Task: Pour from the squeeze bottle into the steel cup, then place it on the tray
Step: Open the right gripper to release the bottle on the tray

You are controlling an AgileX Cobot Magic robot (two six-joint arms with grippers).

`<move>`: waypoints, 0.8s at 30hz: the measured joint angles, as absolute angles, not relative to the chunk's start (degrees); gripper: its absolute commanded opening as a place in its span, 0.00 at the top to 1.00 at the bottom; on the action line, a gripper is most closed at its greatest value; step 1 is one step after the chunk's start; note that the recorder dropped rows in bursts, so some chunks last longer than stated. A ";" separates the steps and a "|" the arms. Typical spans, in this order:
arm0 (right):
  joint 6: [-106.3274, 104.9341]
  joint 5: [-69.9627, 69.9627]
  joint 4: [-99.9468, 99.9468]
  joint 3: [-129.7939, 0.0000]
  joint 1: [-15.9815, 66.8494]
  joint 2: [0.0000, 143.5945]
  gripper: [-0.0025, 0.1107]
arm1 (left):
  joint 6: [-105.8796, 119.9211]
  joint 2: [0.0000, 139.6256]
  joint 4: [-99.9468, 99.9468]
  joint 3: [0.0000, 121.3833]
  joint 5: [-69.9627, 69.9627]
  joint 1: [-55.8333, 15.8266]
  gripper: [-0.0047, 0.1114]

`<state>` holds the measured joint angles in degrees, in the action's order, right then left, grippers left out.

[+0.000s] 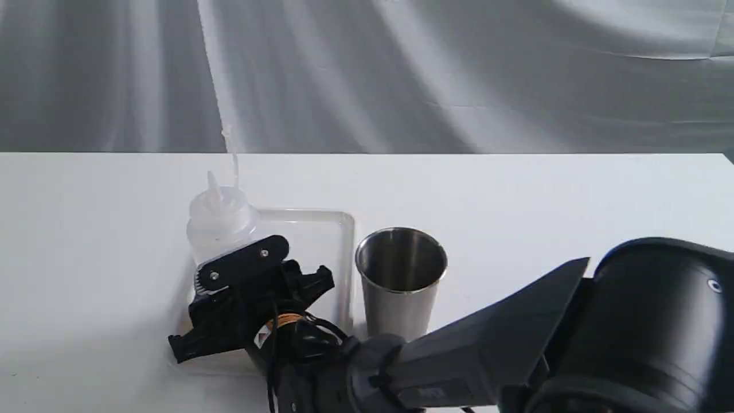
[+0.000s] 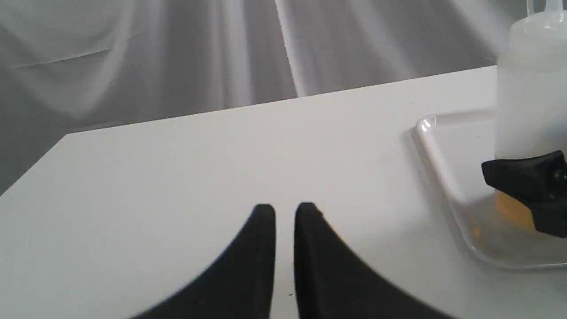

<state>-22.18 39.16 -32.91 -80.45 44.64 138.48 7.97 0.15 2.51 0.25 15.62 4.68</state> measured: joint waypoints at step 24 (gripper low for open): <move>-20.92 39.50 -32.81 -80.47 44.64 138.48 0.17 | 7.97 0.15 2.51 0.26 15.62 4.68 0.89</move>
